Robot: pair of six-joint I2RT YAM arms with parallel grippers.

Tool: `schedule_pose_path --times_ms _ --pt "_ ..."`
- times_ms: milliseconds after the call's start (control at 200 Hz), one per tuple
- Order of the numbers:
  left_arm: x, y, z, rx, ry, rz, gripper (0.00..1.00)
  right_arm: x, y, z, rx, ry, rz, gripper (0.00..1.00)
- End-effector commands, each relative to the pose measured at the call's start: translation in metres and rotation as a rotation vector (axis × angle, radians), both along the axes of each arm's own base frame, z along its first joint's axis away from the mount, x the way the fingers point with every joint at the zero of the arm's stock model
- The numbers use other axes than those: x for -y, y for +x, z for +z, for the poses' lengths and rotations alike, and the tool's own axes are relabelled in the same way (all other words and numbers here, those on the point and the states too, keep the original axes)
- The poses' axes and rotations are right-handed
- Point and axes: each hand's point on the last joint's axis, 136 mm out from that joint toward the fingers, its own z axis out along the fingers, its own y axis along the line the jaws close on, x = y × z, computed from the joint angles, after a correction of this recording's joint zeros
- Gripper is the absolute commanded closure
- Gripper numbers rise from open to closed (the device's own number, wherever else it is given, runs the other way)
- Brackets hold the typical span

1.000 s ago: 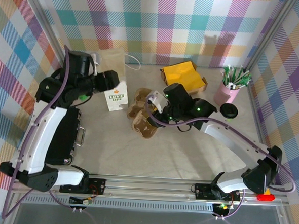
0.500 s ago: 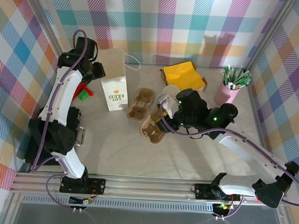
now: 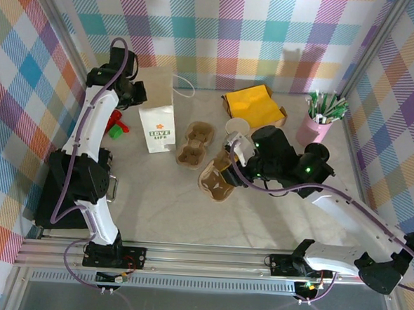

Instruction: Pack the takeout coffee

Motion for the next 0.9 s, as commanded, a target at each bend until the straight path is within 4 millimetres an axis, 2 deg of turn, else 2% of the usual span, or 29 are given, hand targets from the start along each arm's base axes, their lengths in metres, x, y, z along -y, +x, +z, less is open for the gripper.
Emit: schedule_pose_path --times_ms 0,200,330,440,650,765,895 --pt "-0.001 0.000 0.034 0.076 0.000 -0.027 0.96 0.008 -0.009 0.010 -0.006 0.016 -0.013 0.58" --pt "0.006 -0.033 0.087 0.175 -0.038 -0.059 1.00 0.025 -0.019 0.029 0.037 0.049 -0.033 0.58" --pt "0.014 -0.067 0.116 0.214 -0.026 -0.089 1.00 0.036 -0.022 0.041 0.055 0.071 -0.067 0.58" --pt "0.028 -0.099 0.132 0.224 -0.056 -0.132 1.00 0.039 -0.027 0.049 0.048 0.086 -0.071 0.57" --pt "0.068 -0.163 0.143 0.201 -0.199 -0.264 1.00 0.050 -0.035 0.074 0.060 0.112 -0.081 0.57" --pt "0.097 -0.195 0.140 0.179 -0.293 -0.370 1.00 0.058 -0.043 0.092 0.068 0.129 -0.084 0.57" --pt "0.136 -0.227 0.128 0.132 -0.368 -0.516 1.00 0.072 -0.055 0.114 0.084 0.153 -0.086 0.57"
